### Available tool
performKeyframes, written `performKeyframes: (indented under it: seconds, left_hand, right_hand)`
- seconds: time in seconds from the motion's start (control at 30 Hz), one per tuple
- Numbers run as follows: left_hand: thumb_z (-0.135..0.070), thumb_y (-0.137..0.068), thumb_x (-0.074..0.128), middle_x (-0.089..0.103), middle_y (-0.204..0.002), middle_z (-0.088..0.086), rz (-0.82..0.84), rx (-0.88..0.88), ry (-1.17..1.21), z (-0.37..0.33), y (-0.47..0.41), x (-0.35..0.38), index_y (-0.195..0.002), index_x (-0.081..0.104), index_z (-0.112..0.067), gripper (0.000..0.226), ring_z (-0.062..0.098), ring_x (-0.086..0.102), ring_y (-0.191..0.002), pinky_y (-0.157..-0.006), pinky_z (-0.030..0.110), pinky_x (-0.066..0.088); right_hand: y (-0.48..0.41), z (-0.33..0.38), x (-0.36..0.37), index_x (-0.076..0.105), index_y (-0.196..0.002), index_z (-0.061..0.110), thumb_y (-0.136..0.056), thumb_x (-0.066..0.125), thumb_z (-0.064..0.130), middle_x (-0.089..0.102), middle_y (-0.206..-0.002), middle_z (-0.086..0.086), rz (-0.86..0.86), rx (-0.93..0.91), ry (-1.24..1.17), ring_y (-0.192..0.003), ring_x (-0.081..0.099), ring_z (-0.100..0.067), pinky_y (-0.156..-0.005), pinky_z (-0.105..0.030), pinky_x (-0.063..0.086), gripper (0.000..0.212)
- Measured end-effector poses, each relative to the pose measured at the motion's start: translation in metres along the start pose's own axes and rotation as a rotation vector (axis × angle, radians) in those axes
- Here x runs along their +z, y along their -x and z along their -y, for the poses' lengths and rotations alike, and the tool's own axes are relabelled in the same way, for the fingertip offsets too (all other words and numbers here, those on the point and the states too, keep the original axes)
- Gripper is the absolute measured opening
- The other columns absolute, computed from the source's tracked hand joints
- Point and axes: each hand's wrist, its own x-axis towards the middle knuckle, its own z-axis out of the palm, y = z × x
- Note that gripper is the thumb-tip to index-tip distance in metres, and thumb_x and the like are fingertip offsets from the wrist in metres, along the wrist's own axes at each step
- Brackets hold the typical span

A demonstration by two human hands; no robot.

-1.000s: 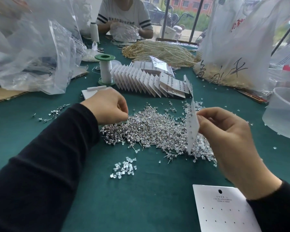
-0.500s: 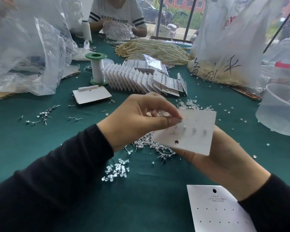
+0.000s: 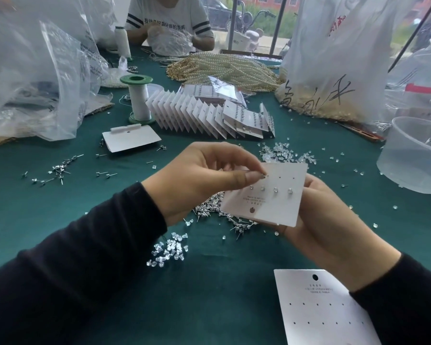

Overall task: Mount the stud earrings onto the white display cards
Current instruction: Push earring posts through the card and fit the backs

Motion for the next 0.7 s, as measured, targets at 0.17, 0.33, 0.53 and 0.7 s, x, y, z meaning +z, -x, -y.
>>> performKeyframes:
  seconds: [0.17, 0.33, 0.53, 0.7]
  left_hand:
    - [-0.010, -0.068, 0.067, 0.056, -0.071, 0.000, -0.011, -0.049, 0.024, 0.0034, -0.0004, 0.0010, -0.069, 0.073, -0.018, 0.010, 0.020, 0.045, -0.076, -0.069, 0.025, 0.039]
    - [-0.012, -0.065, 0.072, 0.066, -0.069, -0.003, -0.030, -0.114, 0.071, 0.0045, -0.0013, -0.0009, -0.068, 0.073, -0.018, 0.007, 0.013, 0.058, -0.073, -0.067, 0.019, 0.050]
    - [-0.020, -0.065, 0.072, 0.065, -0.070, -0.004, -0.105, -0.142, 0.020, 0.0066, -0.0026, -0.0023, -0.071, 0.069, -0.018, 0.007, 0.013, 0.056, -0.070, -0.065, 0.022, 0.045]
    - [-0.050, -0.071, 0.066, 0.049, -0.055, -0.003, -0.273, -0.031, -0.236, 0.0037, -0.0013, 0.0047, -0.071, 0.063, -0.004, 0.045, 0.015, 0.042, -0.055, -0.055, 0.025, 0.037]
  right_hand:
    - [-0.0018, -0.0006, 0.0006, 0.062, -0.093, -0.003, -0.056, 0.059, 0.000, 0.071, -0.075, -0.013, -0.067, 0.013, 0.025, -0.063, 0.069, -0.022, -0.054, -0.035, 0.058, 0.037]
    - [0.0007, 0.0044, 0.0001, 0.072, -0.066, 0.006, -0.055, 0.060, 0.003, 0.070, -0.068, -0.011, -0.040, -0.026, -0.037, -0.059, 0.069, -0.020, -0.053, -0.033, 0.058, 0.016]
    - [-0.0005, 0.0029, -0.0009, 0.068, -0.075, -0.005, -0.053, 0.068, 0.007, 0.071, -0.076, -0.017, -0.002, -0.035, -0.065, -0.066, 0.070, -0.023, -0.055, -0.028, 0.057, 0.025]
    - [-0.0032, -0.0021, -0.0058, 0.065, -0.075, 0.001, -0.072, 0.067, 0.003, 0.070, -0.071, -0.012, -0.145, -0.268, 0.278, -0.065, 0.067, -0.022, -0.060, -0.028, 0.055, 0.005]
